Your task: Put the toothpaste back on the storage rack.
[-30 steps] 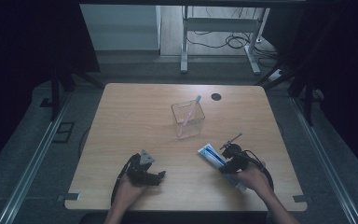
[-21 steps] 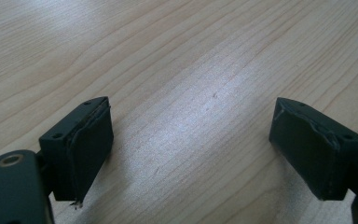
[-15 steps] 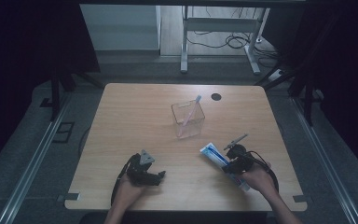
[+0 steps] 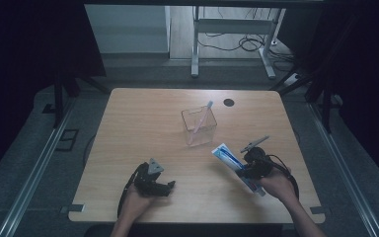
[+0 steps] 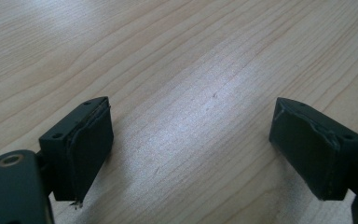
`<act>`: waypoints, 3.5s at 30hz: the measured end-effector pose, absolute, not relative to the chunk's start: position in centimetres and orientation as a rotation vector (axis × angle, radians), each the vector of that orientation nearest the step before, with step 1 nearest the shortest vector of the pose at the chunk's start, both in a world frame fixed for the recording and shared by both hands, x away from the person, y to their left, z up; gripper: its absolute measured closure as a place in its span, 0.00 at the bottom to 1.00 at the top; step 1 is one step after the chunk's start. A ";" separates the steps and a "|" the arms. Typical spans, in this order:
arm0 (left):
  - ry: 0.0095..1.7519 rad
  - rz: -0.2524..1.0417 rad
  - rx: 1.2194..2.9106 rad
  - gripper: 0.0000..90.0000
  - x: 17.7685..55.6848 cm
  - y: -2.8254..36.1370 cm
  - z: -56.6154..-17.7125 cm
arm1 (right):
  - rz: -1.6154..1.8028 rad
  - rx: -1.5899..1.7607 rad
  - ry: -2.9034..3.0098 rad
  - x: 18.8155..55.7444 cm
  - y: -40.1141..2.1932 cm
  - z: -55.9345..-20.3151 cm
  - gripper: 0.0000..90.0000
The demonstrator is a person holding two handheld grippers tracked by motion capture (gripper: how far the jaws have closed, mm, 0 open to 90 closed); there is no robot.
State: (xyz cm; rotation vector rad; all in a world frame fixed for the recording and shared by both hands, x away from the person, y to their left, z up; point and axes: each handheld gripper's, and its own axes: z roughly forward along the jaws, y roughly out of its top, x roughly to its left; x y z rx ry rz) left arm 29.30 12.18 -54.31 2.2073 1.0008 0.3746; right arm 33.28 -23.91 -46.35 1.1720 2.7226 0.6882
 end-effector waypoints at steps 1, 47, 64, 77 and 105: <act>1.000 0.374 2.207 0.15 29.3 12.2 -54.3 | 0.691 1.175 2.720 33.3 -23.9 -46.2 0.80; 1.002 0.375 2.202 0.15 29.3 12.2 -54.3 | 0.887 1.073 2.677 37.1 -21.1 -40.1 0.80; 1.002 0.376 2.202 0.15 29.3 12.2 -54.3 | 0.922 1.069 2.634 39.6 -19.4 -39.2 0.80; 1.002 0.376 2.202 0.15 29.3 12.2 -54.3 | 0.980 1.052 2.601 41.7 -18.1 -38.9 0.80; 1.000 0.375 2.203 0.15 29.3 12.2 -54.3 | 1.094 1.018 2.519 46.0 -14.5 -37.7 0.80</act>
